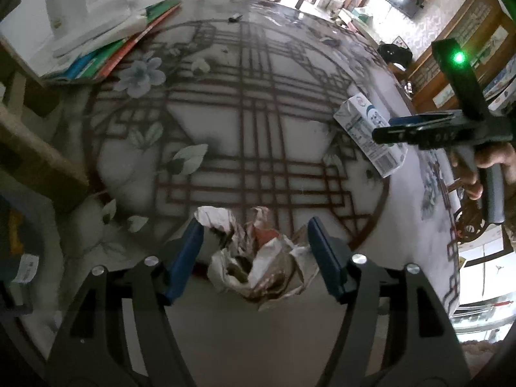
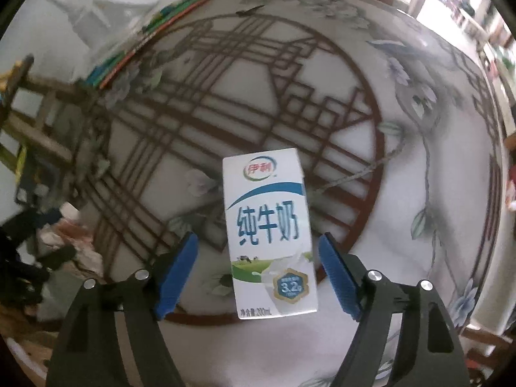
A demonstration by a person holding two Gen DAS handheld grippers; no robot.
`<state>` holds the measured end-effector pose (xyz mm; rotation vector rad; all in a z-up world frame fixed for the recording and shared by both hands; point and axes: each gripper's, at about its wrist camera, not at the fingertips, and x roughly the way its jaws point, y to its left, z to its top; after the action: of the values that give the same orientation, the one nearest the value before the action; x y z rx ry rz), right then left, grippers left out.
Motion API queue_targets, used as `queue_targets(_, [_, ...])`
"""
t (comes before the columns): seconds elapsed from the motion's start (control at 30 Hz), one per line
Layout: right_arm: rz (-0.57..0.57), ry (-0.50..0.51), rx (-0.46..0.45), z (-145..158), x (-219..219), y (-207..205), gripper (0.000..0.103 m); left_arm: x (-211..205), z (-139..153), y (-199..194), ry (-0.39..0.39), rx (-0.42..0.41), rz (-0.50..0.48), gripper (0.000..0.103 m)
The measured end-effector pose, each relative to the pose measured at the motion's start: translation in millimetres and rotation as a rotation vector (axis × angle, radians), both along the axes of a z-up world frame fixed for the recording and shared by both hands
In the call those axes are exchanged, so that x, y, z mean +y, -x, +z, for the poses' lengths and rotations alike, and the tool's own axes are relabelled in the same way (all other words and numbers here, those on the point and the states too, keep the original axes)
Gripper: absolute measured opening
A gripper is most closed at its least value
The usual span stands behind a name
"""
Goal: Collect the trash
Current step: 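Lift the tissue and white milk carton and carry them toward the red bin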
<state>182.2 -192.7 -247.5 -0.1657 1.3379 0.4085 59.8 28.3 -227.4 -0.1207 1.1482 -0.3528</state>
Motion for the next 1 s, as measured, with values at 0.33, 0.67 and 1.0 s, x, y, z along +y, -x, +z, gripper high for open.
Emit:
queue_targets(0.33, [-0.074,-0.01,-0.002,-11,-2,11,0.05,8,-4,20,-0.013,0.017,0.006,0.067])
queue_targets(0.67, [-0.183,-0.169,-0.152,27,3,84,0.05,-2,-12,28,-0.007,0.055,-0.003,0.028])
queue_targets(1.0, [-0.327,-0.253,-0.317,58,10,152,0.05,-23,36,16,0.018,-0.093,-0.024,0.027])
